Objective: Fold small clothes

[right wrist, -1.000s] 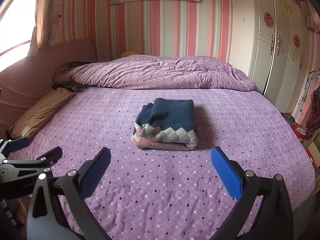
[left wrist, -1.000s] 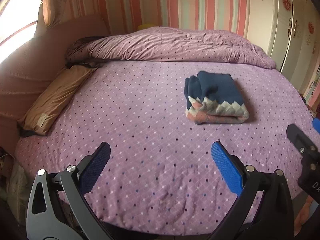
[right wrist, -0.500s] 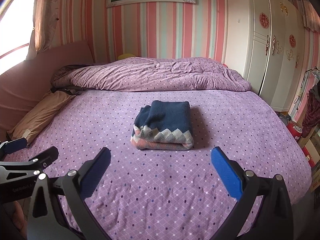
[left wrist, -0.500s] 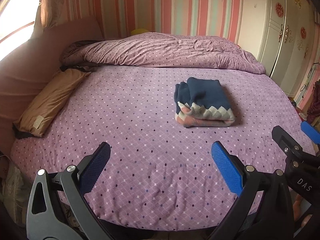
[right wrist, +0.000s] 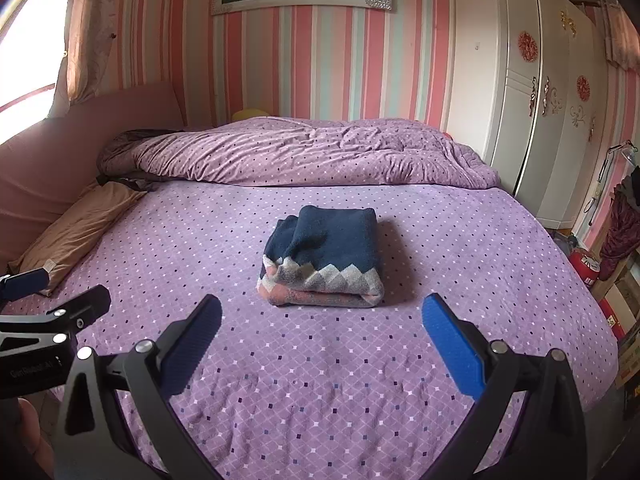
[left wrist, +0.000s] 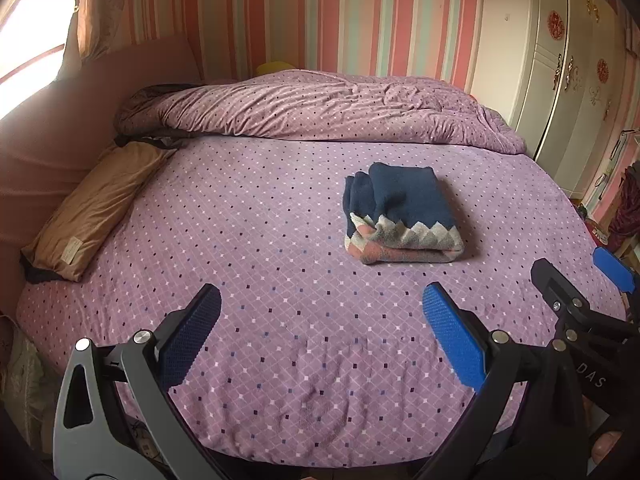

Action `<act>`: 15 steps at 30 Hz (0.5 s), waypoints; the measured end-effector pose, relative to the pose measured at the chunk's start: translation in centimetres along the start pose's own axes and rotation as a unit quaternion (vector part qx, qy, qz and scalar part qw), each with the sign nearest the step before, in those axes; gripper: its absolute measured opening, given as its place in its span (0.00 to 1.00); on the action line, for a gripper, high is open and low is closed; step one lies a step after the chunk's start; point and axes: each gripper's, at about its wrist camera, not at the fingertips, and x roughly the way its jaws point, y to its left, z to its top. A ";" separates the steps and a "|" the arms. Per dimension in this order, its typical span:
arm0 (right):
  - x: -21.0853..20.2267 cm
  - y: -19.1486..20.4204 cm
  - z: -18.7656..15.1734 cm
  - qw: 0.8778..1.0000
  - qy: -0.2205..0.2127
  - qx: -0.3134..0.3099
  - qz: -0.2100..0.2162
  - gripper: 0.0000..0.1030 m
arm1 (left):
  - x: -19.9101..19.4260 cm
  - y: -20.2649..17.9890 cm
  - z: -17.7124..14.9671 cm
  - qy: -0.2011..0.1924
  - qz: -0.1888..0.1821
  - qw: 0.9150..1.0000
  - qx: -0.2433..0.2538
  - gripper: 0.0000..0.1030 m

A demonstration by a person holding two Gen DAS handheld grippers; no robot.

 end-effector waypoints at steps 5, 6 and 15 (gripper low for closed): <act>0.0 0.0 0.2 1.000 -0.002 0.002 -0.001 0.98 | 0.0 -0.2 0.3 -0.001 0.000 1.000 0.002 0.97; 0.1 0.0 0.2 1.000 -0.002 0.003 -0.001 0.98 | 0.0 -0.2 0.3 -0.001 0.001 1.000 0.003 0.97; 0.5 0.1 0.3 1.000 0.001 0.001 -0.007 0.98 | 0.1 -0.3 0.3 -0.002 0.008 1.000 0.007 0.97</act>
